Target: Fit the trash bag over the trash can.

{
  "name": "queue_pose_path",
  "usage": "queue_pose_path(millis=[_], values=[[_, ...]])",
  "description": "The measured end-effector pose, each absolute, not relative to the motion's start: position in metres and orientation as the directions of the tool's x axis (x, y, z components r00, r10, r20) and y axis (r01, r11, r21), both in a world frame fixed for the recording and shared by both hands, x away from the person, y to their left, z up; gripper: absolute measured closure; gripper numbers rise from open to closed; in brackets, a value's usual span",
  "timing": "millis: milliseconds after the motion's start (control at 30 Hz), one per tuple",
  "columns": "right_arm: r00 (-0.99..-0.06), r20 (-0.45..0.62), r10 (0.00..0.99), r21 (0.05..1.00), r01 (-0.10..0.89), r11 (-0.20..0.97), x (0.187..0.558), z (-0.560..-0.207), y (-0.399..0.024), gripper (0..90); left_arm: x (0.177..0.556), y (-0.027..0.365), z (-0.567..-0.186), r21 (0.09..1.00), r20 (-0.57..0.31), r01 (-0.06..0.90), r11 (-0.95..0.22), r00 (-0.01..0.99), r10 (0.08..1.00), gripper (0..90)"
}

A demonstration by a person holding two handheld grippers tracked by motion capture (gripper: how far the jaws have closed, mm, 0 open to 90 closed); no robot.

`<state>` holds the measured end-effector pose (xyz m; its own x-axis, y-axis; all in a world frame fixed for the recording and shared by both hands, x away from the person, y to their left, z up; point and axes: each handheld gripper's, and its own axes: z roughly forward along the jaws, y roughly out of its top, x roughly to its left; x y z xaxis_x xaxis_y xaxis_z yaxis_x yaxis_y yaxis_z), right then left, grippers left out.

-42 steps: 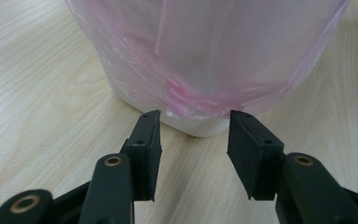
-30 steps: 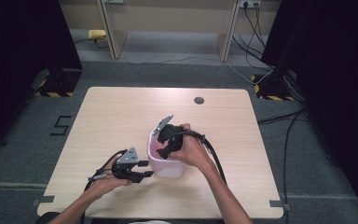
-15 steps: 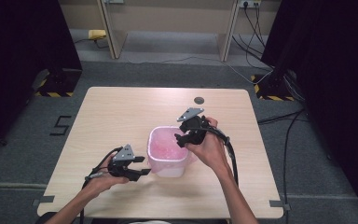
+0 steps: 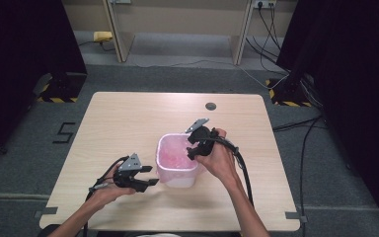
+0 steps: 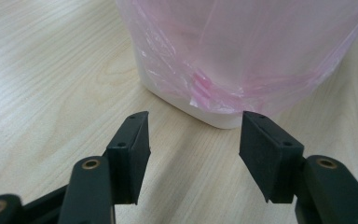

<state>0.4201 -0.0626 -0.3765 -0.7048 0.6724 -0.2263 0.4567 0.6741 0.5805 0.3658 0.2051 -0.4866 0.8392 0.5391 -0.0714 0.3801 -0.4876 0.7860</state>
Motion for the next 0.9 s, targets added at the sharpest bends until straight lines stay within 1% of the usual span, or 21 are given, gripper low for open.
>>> queue_pose_path(millis=[100,200,300,367,433,533,633,700,800,900], values=[[-0.712,-0.215,0.668,0.628,0.423,0.653,0.411,-0.363,-0.067,30.9,0.366,0.205,-0.487,0.787,-0.071,0.382,-0.485,0.836,0.543,42.5],[-0.729,-0.207,0.653,0.626,0.415,0.661,0.398,-0.356,-0.071,30.4,0.366,0.205,-0.488,0.785,-0.073,0.384,-0.486,0.837,0.543,42.5],[-0.761,-0.193,0.619,0.586,0.416,0.695,0.390,-0.364,-0.072,30.4,0.366,0.204,-0.488,0.785,-0.072,0.383,-0.488,0.837,0.542,42.5],[-0.768,-0.188,0.613,0.566,0.425,0.706,0.391,-0.371,-0.071,30.4,0.366,0.204,-0.488,0.785,-0.071,0.382,-0.489,0.838,0.541,42.5],[-0.768,-0.161,0.620,0.554,0.450,0.700,0.395,-0.379,-0.070,30.5,0.366,0.204,-0.488,0.785,-0.073,0.384,-0.487,0.837,0.542,42.5],[-0.769,-0.145,0.623,0.555,0.458,0.694,0.399,-0.383,-0.068,30.4,0.366,0.205,-0.488,0.785,-0.074,0.385,-0.485,0.836,0.544,42.4],[-0.763,-0.154,0.627,0.560,0.456,0.692,0.399,-0.381,-0.066,29.6,0.367,0.206,-0.488,0.785,-0.074,0.387,-0.484,0.834,0.547,42.2],[-0.762,-0.148,0.631,0.579,0.450,0.680,0.397,-0.378,-0.068,29.2,0.367,0.207,-0.487,0.788,-0.074,0.387,-0.478,0.831,0.551,41.8],[-0.749,-0.134,0.649,0.637,0.437,0.635,0.393,-0.369,-0.076,28.9,0.367,0.209,-0.486,0.789,-0.074,0.388,-0.477,0.830,0.553,40.8],[-0.732,-0.100,0.674,0.712,0.421,0.563,0.388,-0.360,-0.089,28.1,0.365,0.213,-0.485,0.793,-0.076,0.392,-0.467,0.824,0.561,38.9]])
